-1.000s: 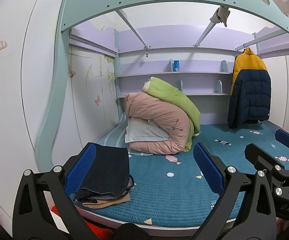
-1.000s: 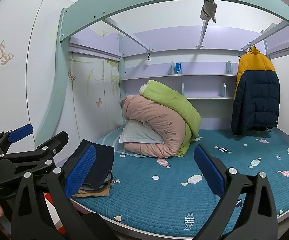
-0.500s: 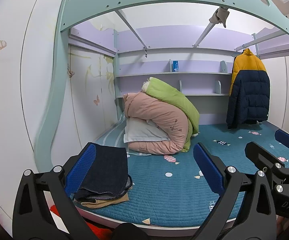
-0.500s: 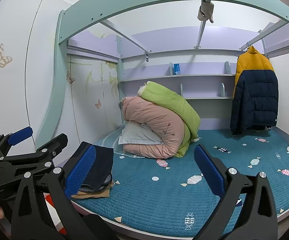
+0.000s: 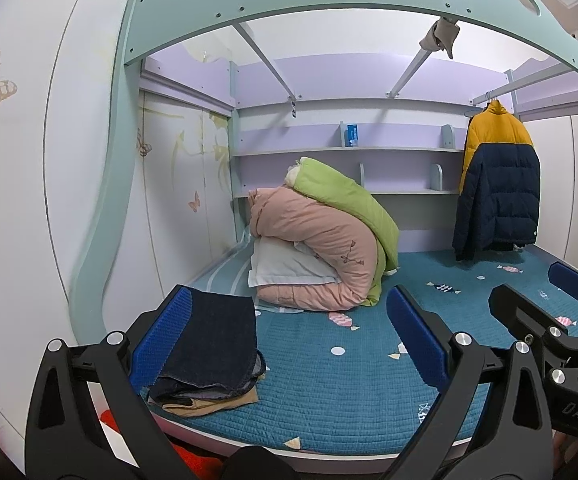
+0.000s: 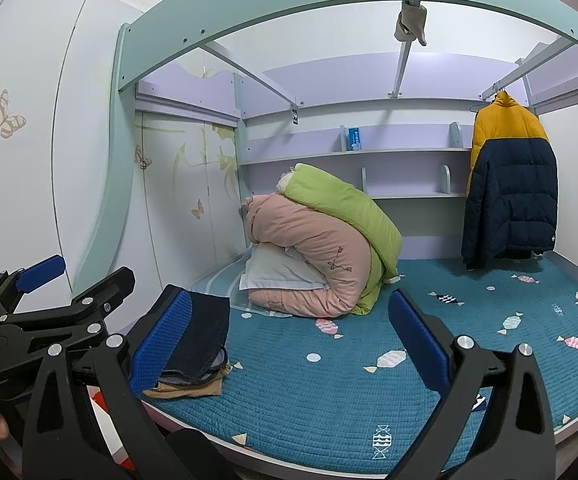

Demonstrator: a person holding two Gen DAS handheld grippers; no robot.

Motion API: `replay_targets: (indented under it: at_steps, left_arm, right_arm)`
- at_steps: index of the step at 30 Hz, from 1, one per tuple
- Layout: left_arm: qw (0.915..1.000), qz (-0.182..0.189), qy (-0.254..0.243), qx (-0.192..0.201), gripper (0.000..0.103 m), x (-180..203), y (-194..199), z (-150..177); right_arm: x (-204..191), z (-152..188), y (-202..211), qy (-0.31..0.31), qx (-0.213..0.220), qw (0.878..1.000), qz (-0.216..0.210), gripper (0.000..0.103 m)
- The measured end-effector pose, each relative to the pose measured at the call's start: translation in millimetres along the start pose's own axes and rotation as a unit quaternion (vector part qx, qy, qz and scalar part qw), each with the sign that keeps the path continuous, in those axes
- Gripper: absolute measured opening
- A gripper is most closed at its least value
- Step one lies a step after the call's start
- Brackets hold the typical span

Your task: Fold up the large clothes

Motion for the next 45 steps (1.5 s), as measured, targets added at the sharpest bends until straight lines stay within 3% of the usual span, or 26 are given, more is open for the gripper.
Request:
replay_targets:
  at_steps: [45]
  left_arm:
    - [0.9999, -0.005, 0.002, 0.012, 0.098, -0.4, 8.0, -7.7]
  right_arm:
    - [-13.9, -0.2, 3.8, -0.002, 0.002, 1.0, -0.002, 0.095]
Point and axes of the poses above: each gripper's, at about its wrist camera, not at the fingertips, and y roughly against the way its jaws point, x to its right, z to its underside, the point moved 6 cm from there along -y, roughly the way its jaws point, and after that the axes turned 4 degrees about x, right-handed, at the moved point
